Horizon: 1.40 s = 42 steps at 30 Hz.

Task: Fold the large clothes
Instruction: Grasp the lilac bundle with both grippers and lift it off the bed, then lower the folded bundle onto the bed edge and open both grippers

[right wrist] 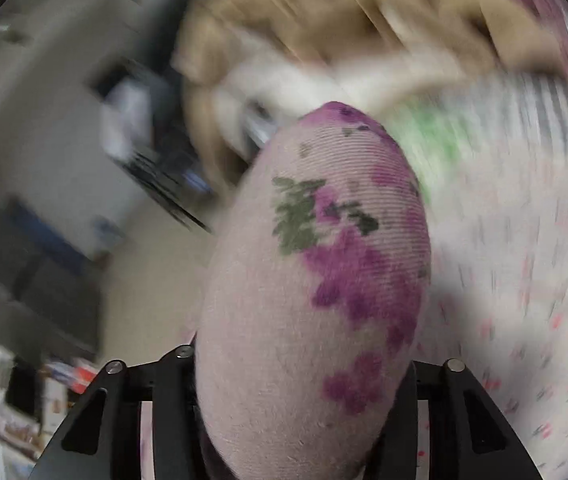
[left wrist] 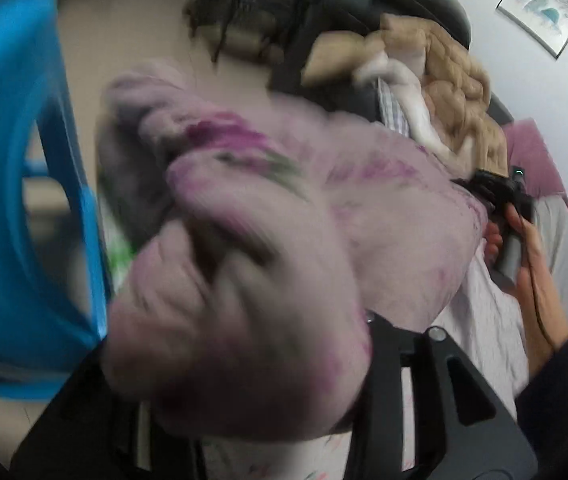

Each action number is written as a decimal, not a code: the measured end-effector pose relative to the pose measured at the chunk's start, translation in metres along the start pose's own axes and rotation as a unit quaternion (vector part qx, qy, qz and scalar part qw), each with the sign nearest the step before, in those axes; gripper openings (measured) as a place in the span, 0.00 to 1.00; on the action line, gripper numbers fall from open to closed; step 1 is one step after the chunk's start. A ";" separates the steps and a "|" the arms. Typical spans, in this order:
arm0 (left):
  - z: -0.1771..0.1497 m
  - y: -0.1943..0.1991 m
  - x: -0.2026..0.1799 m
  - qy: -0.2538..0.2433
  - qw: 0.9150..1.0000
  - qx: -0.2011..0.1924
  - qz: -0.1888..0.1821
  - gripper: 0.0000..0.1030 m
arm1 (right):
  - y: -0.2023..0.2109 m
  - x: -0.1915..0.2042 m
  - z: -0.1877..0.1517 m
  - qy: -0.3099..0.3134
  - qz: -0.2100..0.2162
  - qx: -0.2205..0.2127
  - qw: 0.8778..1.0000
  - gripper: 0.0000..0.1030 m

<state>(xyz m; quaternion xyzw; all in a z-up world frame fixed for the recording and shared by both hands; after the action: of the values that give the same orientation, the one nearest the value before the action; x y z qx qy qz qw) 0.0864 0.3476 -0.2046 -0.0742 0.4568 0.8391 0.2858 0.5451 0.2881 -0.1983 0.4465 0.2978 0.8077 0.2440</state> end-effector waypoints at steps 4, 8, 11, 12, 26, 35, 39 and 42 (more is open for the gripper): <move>-0.009 0.017 -0.010 -0.028 0.999 0.011 -0.017 0.50 | 0.027 -0.072 0.003 -0.119 0.060 -0.063 0.989 0.68; -0.010 0.019 -0.008 0.010 0.996 0.086 -0.027 0.54 | 0.089 -0.090 0.000 -0.099 -0.011 -0.131 0.986 0.70; -0.018 0.024 0.001 0.042 0.990 0.133 -0.036 0.70 | 0.128 -0.073 -0.025 -0.078 -0.016 -0.146 0.986 0.70; -0.024 0.030 0.009 0.059 0.987 0.146 -0.015 0.75 | 0.133 -0.069 -0.021 -0.075 -0.012 -0.150 0.986 0.70; -0.040 0.158 -0.033 -0.146 0.988 0.030 0.034 0.81 | 0.245 0.115 -0.227 0.153 0.017 -0.063 0.986 0.81; -0.036 0.219 -0.056 -0.239 0.969 -0.039 0.056 0.95 | 0.301 0.137 -0.308 0.145 -0.008 -0.095 0.985 0.86; -0.047 0.227 -0.064 -0.264 0.961 -0.048 0.064 0.96 | 0.310 0.133 -0.330 0.167 -0.033 -0.098 0.980 0.90; -0.050 0.227 -0.066 -0.269 0.960 -0.045 0.070 0.97 | 0.312 0.129 -0.335 0.195 -0.064 -0.102 0.973 0.97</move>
<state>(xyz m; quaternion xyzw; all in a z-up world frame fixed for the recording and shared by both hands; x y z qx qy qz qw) 0.0100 0.1849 -0.0434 0.1736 0.3292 0.8655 0.3351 0.1524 0.0650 -0.0480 0.2336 0.2831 0.8881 0.2767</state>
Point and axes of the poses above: each gripper's, at about its wrist camera, not at the fingertips, and y roughly against the way its jaws point, x to its left, z to its top, the point moved 8 cm from there along -y, roughly the way its jaws point, and after that the axes turned 9 degrees about z, right-handed, at the moved point
